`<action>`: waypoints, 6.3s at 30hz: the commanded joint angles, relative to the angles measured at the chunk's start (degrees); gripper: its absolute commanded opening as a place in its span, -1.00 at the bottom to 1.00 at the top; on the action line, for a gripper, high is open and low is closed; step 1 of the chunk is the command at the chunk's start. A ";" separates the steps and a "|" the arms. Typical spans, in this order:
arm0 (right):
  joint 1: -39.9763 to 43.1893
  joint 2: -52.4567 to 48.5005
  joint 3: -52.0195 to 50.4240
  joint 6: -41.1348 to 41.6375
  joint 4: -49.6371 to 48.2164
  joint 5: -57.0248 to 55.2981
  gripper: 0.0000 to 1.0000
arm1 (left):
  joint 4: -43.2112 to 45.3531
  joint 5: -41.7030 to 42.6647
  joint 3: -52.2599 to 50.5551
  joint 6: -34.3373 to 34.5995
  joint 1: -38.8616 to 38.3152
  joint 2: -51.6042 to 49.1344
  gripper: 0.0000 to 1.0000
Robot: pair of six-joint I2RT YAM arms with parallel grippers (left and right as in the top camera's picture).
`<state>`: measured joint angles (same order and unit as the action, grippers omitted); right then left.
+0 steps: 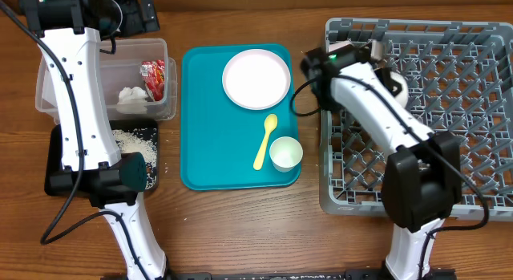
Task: Sort waste into correct bins and load items into the dishwasher
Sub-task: 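Lower the white bowl into the rack beside the pink bowl and release, then move the right gripper back over the teal tray toward the white plate, then grasp the edge of the white plate with the right gripper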
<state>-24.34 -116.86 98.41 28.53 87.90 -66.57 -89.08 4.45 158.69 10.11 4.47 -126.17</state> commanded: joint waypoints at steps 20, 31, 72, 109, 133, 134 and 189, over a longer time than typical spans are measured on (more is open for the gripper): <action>-6.40 -2.32 -5.40 4.50 5.60 11.37 -0.85 | 1.46 0.02 -0.09 -0.26 -0.37 0.83 1.00; -13.49 -2.32 -4.35 6.99 3.74 17.25 0.79 | 1.64 0.04 -0.09 -0.24 -0.39 0.83 1.00; -12.57 -2.10 16.98 1.68 8.09 60.04 -0.88 | 2.99 0.00 -0.09 0.20 -0.42 0.83 1.00; -10.62 5.01 -7.52 4.11 0.61 55.41 -0.87 | 2.80 -0.68 -0.09 -1.25 -0.33 0.83 1.00; -9.31 8.41 13.18 -3.56 -9.57 57.24 0.78 | 2.97 -0.59 -0.09 -1.33 -0.37 0.83 1.00; -9.27 8.35 13.16 -3.52 -12.28 57.22 0.82 | 2.93 -0.59 -0.09 -1.33 -0.37 0.83 1.00; -2.91 -20.15 13.16 13.40 -37.53 61.77 -0.92 | 0.76 -0.59 -0.09 -1.33 -0.37 0.81 1.00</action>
<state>-27.14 -135.81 111.00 42.15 50.48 -4.25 -88.29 4.23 158.69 10.07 4.47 -126.17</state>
